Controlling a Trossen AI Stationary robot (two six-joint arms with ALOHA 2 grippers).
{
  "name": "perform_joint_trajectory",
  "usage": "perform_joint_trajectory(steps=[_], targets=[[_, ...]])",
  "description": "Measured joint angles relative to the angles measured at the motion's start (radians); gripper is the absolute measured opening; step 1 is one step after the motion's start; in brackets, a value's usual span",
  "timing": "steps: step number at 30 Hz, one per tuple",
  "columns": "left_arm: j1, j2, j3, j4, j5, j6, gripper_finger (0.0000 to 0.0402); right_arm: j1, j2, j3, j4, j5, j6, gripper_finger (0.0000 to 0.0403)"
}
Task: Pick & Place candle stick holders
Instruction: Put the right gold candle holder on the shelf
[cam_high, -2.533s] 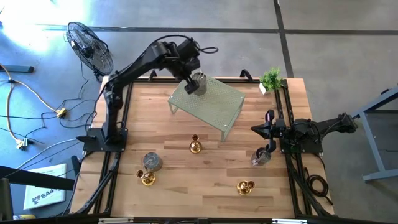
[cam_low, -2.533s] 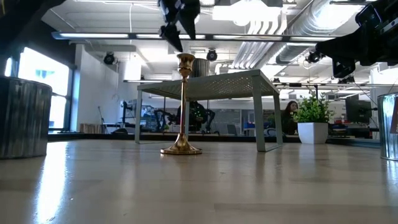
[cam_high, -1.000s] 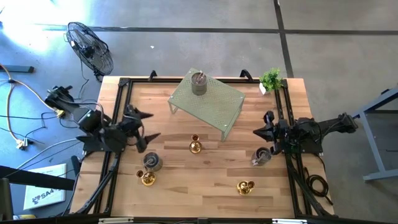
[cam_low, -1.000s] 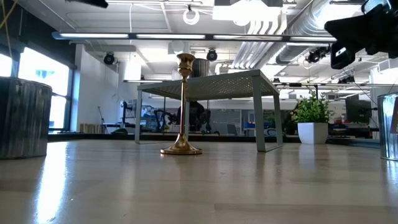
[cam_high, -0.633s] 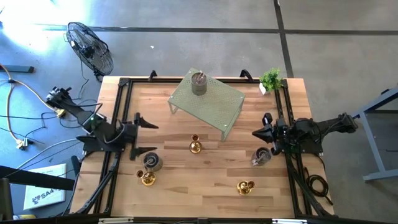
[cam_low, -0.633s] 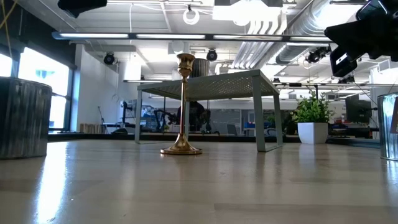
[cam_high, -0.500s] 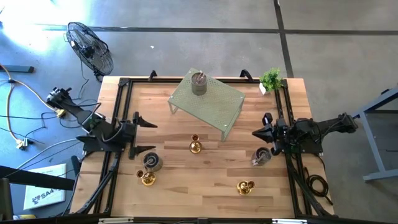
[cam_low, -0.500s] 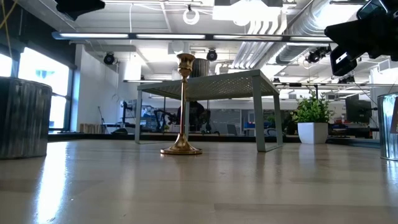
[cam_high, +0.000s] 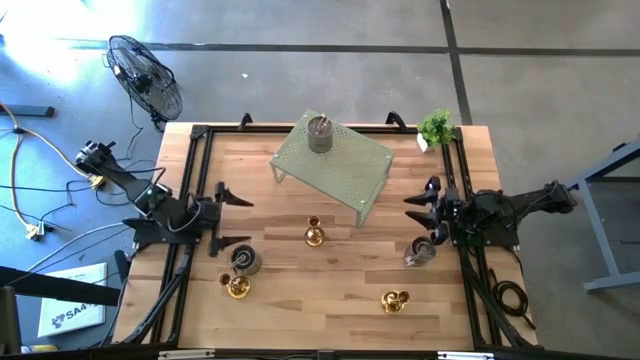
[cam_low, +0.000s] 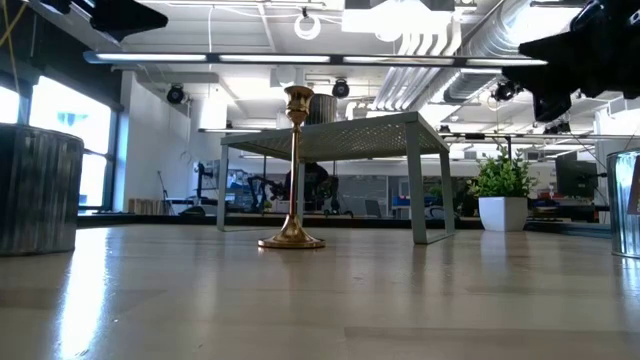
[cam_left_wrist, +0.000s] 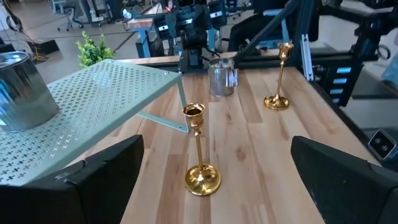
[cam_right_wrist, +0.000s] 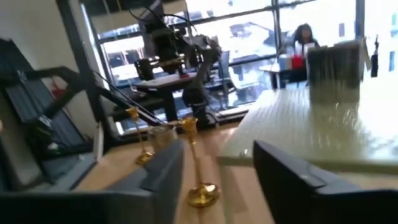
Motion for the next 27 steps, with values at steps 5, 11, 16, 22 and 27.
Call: perform_joint_trajectory(steps=[5,11,16,22,27], targets=[[0.000,-0.050,0.000,-0.013,-0.013,0.023,0.0399,0.000,0.033,0.080,-0.003,-0.079,-0.124,0.0264],[0.000,-0.148,-0.024,-0.057,-0.014,-0.008,0.0399,0.000,0.138,0.268,-0.175,-0.115,-0.192,0.0271],[0.000,-0.260,-0.148,-0.001,-0.015,-0.041,0.0399,0.000,0.295,0.460,-0.343,-0.090,-0.184,0.0271],[0.000,-0.378,-0.253,0.058,-0.018,-0.055,0.0399,0.042,0.508,0.715,-0.604,-0.090,-0.074,0.0271],[0.000,-0.414,-0.275,0.058,-0.012,-0.093,0.0399,0.123,0.691,0.942,-0.833,-0.093,0.068,0.0271]])
